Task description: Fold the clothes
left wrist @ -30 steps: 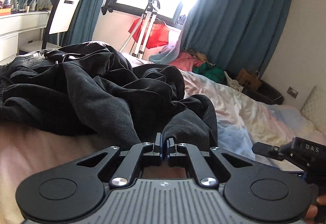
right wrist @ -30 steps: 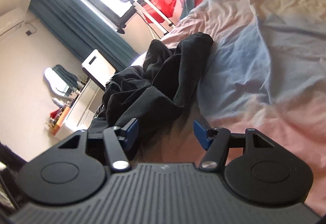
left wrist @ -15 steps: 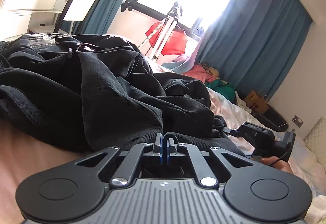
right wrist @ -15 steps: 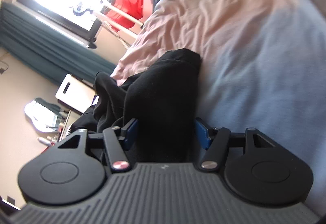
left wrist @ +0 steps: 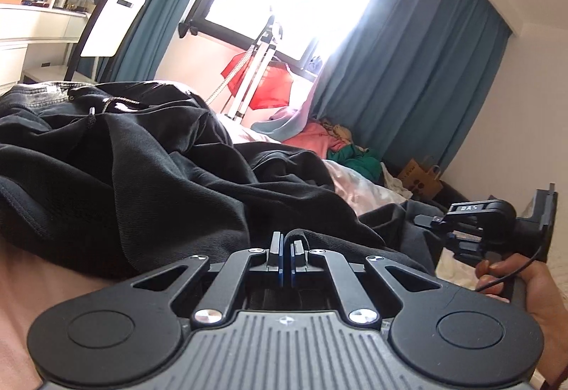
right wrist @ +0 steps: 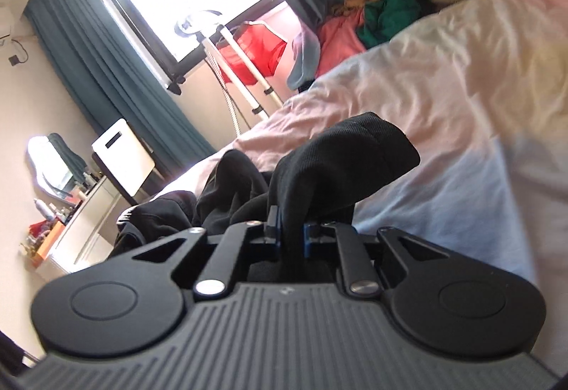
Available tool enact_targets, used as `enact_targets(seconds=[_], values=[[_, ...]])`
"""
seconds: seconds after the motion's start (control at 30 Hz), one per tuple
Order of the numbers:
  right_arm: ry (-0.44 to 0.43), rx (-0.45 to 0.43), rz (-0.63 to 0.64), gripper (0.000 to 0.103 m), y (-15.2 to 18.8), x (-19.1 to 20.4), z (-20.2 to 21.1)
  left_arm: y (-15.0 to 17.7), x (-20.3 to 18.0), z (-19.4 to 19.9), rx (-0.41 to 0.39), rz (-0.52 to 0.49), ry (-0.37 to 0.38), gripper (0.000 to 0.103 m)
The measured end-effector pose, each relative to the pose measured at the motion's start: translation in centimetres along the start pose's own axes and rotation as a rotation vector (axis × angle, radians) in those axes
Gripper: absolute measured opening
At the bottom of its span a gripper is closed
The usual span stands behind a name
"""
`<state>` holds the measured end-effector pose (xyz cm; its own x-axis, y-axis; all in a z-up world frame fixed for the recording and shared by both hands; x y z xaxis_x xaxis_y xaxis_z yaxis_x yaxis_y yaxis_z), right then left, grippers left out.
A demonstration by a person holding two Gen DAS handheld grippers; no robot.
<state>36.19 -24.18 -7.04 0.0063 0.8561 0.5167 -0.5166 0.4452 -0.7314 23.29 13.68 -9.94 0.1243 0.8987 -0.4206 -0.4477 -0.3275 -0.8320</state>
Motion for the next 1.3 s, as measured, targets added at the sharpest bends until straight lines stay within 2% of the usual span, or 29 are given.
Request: enact_targets(seconds=[0.1, 0.2, 0.3, 0.37, 0.47, 0.5, 0.57, 0.63, 0.7, 0.73, 0.83, 0.9, 0.97, 1.07, 1.17, 1.3], values=[[0.138, -0.043, 0.054, 0.014, -1.7, -1.6, 6.0, 0.0, -2.5, 2.0, -0.028, -0.046, 0.062, 0.004], [0.273, -0.025, 0.087, 0.015, -2.3, -4.5, 10.1, 0.9, -4.8, 2.1, -0.015, -0.119, 0.067, 0.004], [0.366, 0.026, 0.072, 0.02, -1.3, -8.6, 11.3, 2.0, -6.8, 1.8, 0.011, -0.184, 0.063, 0.004], [0.348, 0.081, -0.045, 0.024, 0.5, -12.1, 11.1, 3.0, -7.4, 1.3, 0.043, -0.22, 0.05, 0.004], [0.274, 0.152, -0.275, 0.025, 3.3, -16.2, 11.6, 4.3, -7.3, 0.3, 0.088, -0.245, 0.017, 0.004], [0.248, 0.165, -0.343, 0.029, 4.2, -17.0, 12.1, 4.5, -7.2, -0.1, 0.099, -0.247, 0.006, 0.004], [0.215, 0.165, -0.452, 0.052, 5.1, -18.2, 13.5, 4.9, -7.0, -0.5, 0.115, -0.248, -0.009, 0.004], [0.181, 0.121, -0.536, 0.064, 5.6, -18.6, 15.3, 5.0, -6.9, -0.6, 0.12, -0.249, -0.011, 0.004], [0.13, 0.09, -0.613, 0.069, 5.9, -18.9, 16.3, 5.0, -6.8, -0.6, 0.121, -0.243, -0.012, 0.004], [0.106, 0.086, -0.662, 0.075, 6.2, -19.2, 16.6, 5.0, -6.7, -0.6, 0.12, -0.236, -0.012, 0.004], [0.074, 0.176, -0.794, 0.076, 8.6, -19.5, 15.4, 4.8, -6.1, -0.4, 0.122, -0.19, -0.009, 0.004], [0.062, 0.24, -0.827, 0.076, 9.9, -19.3, 14.0, 4.5, -5.7, -0.4, 0.121, -0.155, -0.006, 0.004], [0.05, 0.264, -0.832, 0.076, 10.5, -18.7, 12.2, 4.2, -5.3, -0.3, 0.114, -0.117, 0.002, 0.004], [-0.023, 0.202, -0.862, 0.077, 9.4, -18.2, 10.5, 3.3, -4.5, 0.2, 0.082, -0.04, 0.031, 0.004], [-0.056, 0.14, -0.868, 0.077, 8.1, -18.3, 9.1, 2.3, -3.7, 0.8, 0.051, 0.044, 0.07, 0.004], [0.083, 0.015, -0.857, 0.077, 7.6, -20.0, 10.1, 1.1, -3.1, 1.6, 0.006, 0.116, 0.108, 0.003]])
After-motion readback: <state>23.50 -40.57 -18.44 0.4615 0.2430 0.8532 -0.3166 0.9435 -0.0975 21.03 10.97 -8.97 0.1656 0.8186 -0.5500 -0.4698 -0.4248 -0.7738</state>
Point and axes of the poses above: each gripper's, at about its wrist camera, not at the fingertips, and z roughly against the way its jaws point, x to its left, y to its underside, the point moved 7 cm from there along -z, roughly the way its jaws point, and after that the axes turned 2 degrees about x, right-handed, at the moved point
